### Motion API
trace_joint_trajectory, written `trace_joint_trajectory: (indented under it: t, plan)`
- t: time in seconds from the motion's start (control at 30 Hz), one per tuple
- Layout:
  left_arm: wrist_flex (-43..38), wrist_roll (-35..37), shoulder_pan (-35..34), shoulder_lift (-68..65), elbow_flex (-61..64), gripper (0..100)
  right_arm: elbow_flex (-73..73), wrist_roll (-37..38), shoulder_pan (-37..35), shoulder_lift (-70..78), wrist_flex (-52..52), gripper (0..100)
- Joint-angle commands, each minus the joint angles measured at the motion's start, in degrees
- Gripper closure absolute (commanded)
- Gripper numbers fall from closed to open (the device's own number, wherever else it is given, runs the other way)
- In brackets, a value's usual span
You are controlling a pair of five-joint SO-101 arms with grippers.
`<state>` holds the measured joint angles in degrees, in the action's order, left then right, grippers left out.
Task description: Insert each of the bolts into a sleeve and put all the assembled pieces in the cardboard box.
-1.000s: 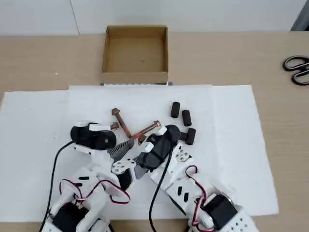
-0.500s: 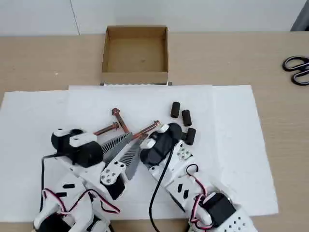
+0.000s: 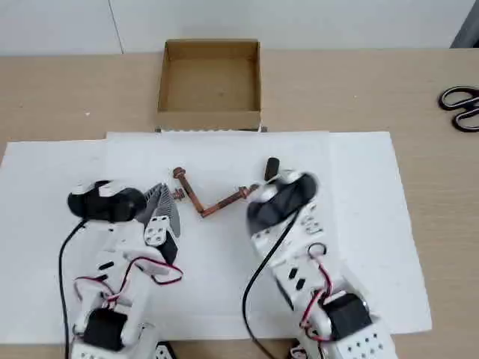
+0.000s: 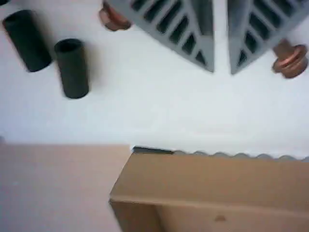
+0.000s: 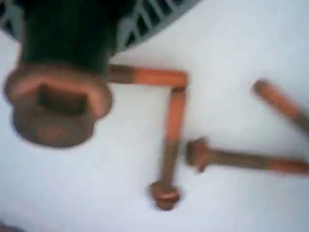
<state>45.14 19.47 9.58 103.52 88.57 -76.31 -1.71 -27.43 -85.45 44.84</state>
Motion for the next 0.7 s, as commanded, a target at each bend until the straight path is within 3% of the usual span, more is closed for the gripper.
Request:
trace_joint_trajectory:
  t: [0.0, 0.13, 0.37, 0.53, 0.67]
  plan:
    - [-5.4, -4.6, -0.8, 0.5, 5.9, 99, 9.8, -6.9, 5.8, 8.9, -2.4, 99.6]
    - [-7.1, -7.9, -1.2, 0.4, 7.8, 99, 28.5, -10.7, 8.0, 27.6, -2.1, 99.6]
    - [-4.7, -7.9, -1.2, 0.4, 7.8, 99, 61.5, -10.2, 8.2, 58.2, -2.0, 99.6]
    - [4.7, -7.6, -1.2, 0.4, 7.8, 99, 80.0, -1.1, 8.1, 76.5, -2.4, 99.6]
    - [5.7, -7.6, -1.2, 0.5, 7.8, 99, 93.8, 3.9, 8.0, 89.5, -2.5, 99.6]
